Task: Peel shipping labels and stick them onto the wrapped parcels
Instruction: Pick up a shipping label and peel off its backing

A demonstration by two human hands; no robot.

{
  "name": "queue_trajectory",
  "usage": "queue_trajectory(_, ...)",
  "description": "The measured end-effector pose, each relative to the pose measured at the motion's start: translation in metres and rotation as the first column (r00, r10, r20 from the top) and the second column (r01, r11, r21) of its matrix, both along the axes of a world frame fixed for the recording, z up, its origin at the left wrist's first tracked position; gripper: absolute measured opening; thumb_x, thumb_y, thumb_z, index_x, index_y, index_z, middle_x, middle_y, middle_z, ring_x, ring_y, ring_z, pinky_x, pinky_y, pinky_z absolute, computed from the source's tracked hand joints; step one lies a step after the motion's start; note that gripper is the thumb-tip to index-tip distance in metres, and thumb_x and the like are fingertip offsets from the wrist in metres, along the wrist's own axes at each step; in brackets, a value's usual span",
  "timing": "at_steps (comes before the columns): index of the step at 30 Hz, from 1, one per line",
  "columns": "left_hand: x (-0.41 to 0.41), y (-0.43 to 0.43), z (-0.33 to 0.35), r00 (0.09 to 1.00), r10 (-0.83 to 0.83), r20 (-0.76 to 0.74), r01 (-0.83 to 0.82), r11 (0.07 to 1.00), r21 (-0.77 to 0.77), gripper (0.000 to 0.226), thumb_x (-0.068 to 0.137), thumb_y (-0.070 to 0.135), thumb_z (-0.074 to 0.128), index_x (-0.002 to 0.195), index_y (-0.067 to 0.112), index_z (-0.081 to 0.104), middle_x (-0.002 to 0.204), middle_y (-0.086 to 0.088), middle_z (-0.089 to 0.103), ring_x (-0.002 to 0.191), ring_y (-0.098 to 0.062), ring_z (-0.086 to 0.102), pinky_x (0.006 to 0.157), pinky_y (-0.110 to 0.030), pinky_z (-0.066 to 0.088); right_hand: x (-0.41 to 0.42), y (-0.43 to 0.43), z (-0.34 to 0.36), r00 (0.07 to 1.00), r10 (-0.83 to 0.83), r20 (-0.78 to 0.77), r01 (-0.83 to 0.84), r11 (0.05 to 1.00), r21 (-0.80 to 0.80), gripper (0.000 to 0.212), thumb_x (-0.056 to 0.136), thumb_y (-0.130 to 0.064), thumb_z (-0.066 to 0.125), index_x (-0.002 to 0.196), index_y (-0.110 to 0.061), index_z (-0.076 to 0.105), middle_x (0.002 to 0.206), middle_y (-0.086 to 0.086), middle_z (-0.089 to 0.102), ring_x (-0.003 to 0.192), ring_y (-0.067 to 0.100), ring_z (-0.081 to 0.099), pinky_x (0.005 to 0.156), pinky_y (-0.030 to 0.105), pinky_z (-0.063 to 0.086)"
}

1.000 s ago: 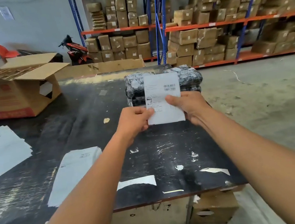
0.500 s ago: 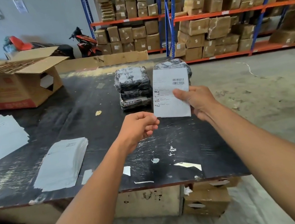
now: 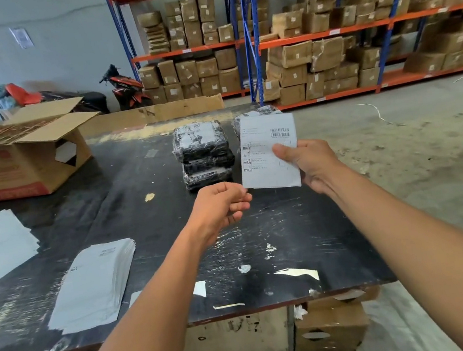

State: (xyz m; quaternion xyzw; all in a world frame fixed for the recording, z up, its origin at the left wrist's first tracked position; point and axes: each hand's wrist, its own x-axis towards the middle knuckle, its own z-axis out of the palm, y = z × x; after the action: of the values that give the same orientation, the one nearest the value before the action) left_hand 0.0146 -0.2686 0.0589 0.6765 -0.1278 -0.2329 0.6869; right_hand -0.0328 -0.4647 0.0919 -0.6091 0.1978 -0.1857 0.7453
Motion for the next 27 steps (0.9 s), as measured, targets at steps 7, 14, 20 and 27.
queue_trajectory(7,0.009,0.002,0.002,0.999,-0.035,0.011,0.035,0.999,-0.002,0.004,0.089,0.010,0.065,0.087,0.010,0.069,0.084,-0.008,0.073,0.070,-0.013,0.063,0.060,-0.024,0.050,0.005,0.003,0.003,1.000,-0.016,-0.006,0.016,1.000,-0.019,0.009,0.085,-0.005,0.074,0.094,-0.007,0.072,0.108,0.014,0.074,0.088,0.023,0.074,0.080,0.043,0.060)
queue_trajectory(14,0.013,0.005,0.011,0.997,-0.057,0.054,0.058,0.998,-0.020,0.010,0.091,0.007,0.062,0.084,0.011,0.067,0.079,-0.007,0.072,0.066,-0.012,0.062,0.059,-0.024,0.048,0.008,0.004,0.008,1.000,-0.020,-0.007,0.020,0.999,-0.028,0.010,0.086,-0.006,0.073,0.096,-0.008,0.072,0.109,0.011,0.074,0.091,0.024,0.074,0.081,0.045,0.060)
queue_trajectory(20,0.014,0.009,0.013,0.998,-0.061,0.023,0.062,0.998,-0.033,0.006,0.090,0.009,0.064,0.087,0.008,0.069,0.085,-0.010,0.073,0.069,-0.013,0.064,0.058,-0.023,0.051,0.009,0.005,0.011,1.000,-0.026,-0.008,0.026,0.999,-0.039,0.008,0.086,-0.007,0.074,0.092,-0.010,0.072,0.107,0.010,0.075,0.090,0.024,0.074,0.080,0.045,0.061)
queue_trajectory(27,0.011,0.011,0.018,0.996,-0.061,0.060,0.062,0.998,-0.018,0.009,0.092,0.009,0.063,0.085,0.009,0.069,0.082,-0.007,0.072,0.065,-0.009,0.063,0.055,-0.020,0.049,0.008,0.010,0.014,1.000,-0.019,-0.019,0.018,0.999,-0.051,0.012,0.086,-0.008,0.074,0.098,-0.010,0.073,0.103,0.007,0.076,0.092,0.024,0.074,0.080,0.046,0.061)
